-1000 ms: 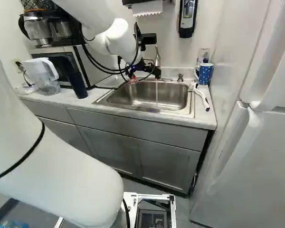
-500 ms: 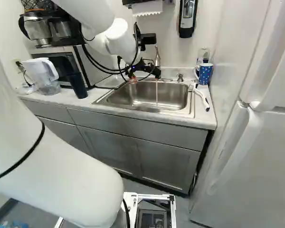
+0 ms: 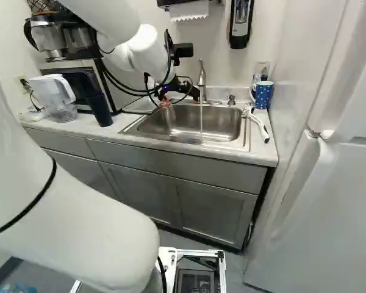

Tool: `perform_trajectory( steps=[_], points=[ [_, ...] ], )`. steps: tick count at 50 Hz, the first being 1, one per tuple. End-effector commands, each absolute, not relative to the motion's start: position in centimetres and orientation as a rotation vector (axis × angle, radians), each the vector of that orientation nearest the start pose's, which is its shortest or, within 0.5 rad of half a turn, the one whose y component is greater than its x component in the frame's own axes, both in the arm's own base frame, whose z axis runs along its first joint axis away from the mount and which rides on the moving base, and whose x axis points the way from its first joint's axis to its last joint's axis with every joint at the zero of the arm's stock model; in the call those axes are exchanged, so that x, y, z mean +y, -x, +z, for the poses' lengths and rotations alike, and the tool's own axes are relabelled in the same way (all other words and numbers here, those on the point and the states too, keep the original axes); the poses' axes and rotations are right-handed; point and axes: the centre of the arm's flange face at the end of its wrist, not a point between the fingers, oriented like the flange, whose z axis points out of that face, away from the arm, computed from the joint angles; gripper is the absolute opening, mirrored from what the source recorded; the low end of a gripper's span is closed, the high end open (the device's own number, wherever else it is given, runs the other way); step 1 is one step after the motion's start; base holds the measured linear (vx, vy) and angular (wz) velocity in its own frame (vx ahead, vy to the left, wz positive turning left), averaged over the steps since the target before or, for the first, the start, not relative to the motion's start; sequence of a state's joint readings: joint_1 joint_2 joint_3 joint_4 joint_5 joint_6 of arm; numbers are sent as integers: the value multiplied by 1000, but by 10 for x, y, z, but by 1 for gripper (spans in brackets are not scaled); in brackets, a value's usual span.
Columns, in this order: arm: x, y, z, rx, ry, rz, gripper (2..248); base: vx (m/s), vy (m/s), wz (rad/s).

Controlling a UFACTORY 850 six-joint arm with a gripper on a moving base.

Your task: Rinse the cup and place it in the tray

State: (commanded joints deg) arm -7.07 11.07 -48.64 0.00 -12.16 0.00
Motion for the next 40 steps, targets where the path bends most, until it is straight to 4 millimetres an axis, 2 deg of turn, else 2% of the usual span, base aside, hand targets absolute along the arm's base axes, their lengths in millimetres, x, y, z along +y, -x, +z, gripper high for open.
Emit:
perform_trajectory(
  steps=[18,40],
  points=[
    [-26,-429,600,87,2895,-1278,247,0,0,0],
    [8,-415,599,-27,2864,-1273,247,0,0,0]
  ],
)
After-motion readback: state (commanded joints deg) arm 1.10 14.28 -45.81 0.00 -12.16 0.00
